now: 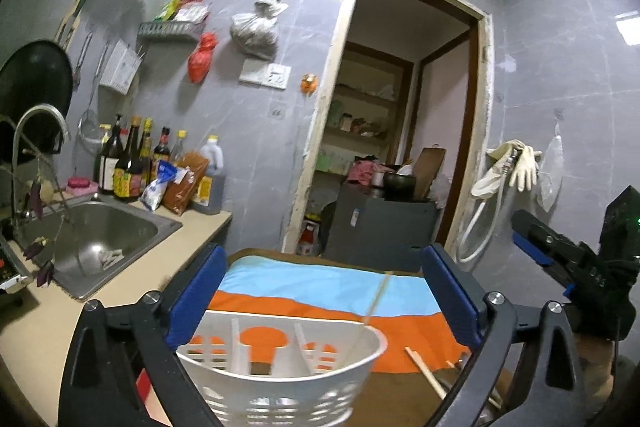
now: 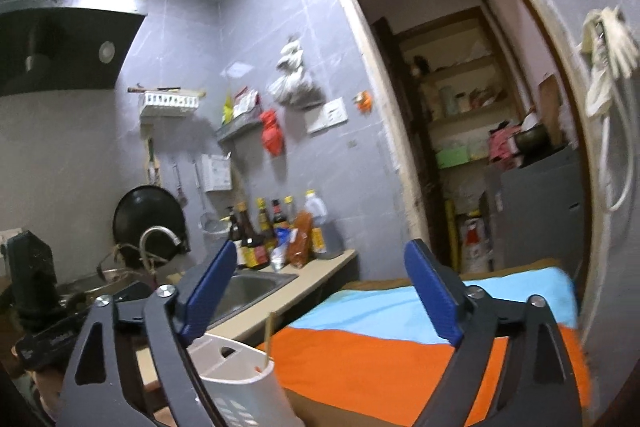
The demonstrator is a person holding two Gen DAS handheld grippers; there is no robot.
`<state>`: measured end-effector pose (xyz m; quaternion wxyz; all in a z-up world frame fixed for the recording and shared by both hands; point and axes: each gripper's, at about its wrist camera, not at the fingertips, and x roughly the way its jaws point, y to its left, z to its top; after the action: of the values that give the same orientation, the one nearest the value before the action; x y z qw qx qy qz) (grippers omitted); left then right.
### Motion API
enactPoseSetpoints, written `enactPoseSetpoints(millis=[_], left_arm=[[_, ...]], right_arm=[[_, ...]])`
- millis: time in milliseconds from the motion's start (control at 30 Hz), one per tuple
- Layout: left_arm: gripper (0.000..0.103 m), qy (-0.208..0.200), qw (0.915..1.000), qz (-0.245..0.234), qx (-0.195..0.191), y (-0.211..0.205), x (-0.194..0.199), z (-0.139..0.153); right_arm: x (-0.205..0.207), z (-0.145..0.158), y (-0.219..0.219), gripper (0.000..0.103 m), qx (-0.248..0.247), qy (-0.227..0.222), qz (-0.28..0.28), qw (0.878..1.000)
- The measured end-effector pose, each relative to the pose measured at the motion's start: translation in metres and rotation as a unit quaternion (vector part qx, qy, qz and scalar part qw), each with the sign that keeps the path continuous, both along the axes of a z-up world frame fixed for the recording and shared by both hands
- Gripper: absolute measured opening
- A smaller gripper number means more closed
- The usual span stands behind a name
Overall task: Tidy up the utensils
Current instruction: 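Open both tools over the caddy and move back toward the utensils, then close the left tool on a chopstick while the right tool closes on the metal knife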
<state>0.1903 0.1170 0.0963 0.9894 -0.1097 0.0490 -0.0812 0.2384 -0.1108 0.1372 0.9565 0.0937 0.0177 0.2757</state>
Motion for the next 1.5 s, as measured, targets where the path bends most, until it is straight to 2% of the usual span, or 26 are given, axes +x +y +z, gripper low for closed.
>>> enactPoseSetpoints(millis=[33, 167, 467, 667, 800, 1100, 1300, 1400, 1500], left_arm=[[0.096, 0.0, 1.0, -0.002, 0.005, -0.006, -0.001, 0.001], [0.097, 0.006, 0.9994, -0.025, 0.022, -0.037, -0.002, 0.004], [0.097, 0.017, 0.9961, -0.08, 0.033, -0.093, -0.003, 0.006], [0.097, 0.028, 0.9935, -0.1, 0.047, -0.121, -0.004, 0.001], [0.097, 0.051, 0.9915, -0.105, 0.057, -0.136, 0.003, -0.013], [0.097, 0.12, 0.9824, -0.115, 0.086, -0.16, 0.032, -0.062], [0.096, 0.164, 0.9736, -0.126, 0.098, -0.17, 0.056, -0.085], [0.095, 0.19, 0.9682, -0.132, 0.096, -0.173, 0.068, -0.097], [0.078, 0.231, 0.9579, -0.145, 0.09, -0.173, 0.086, -0.107]], right_arm=[[-0.004, 0.002, -0.006, 0.097, -0.002, -0.002, -0.006, 1.0], [-0.027, 0.007, -0.037, 0.102, -0.013, -0.006, -0.028, 1.0], [-0.086, 0.033, -0.099, 0.103, -0.031, -0.018, -0.051, 0.998], [-0.103, 0.041, -0.12, 0.103, -0.056, 0.019, -0.06, 0.996], [-0.101, 0.017, -0.126, 0.103, -0.071, 0.045, -0.077, 0.993], [-0.057, -0.063, -0.139, 0.103, -0.086, 0.123, -0.127, 0.98], [-0.029, -0.092, -0.142, 0.103, -0.097, 0.169, -0.137, 0.971], [-0.017, -0.105, -0.14, 0.098, -0.107, 0.195, -0.132, 0.966], [-0.004, -0.116, -0.135, 0.091, -0.122, 0.224, -0.125, 0.959]])
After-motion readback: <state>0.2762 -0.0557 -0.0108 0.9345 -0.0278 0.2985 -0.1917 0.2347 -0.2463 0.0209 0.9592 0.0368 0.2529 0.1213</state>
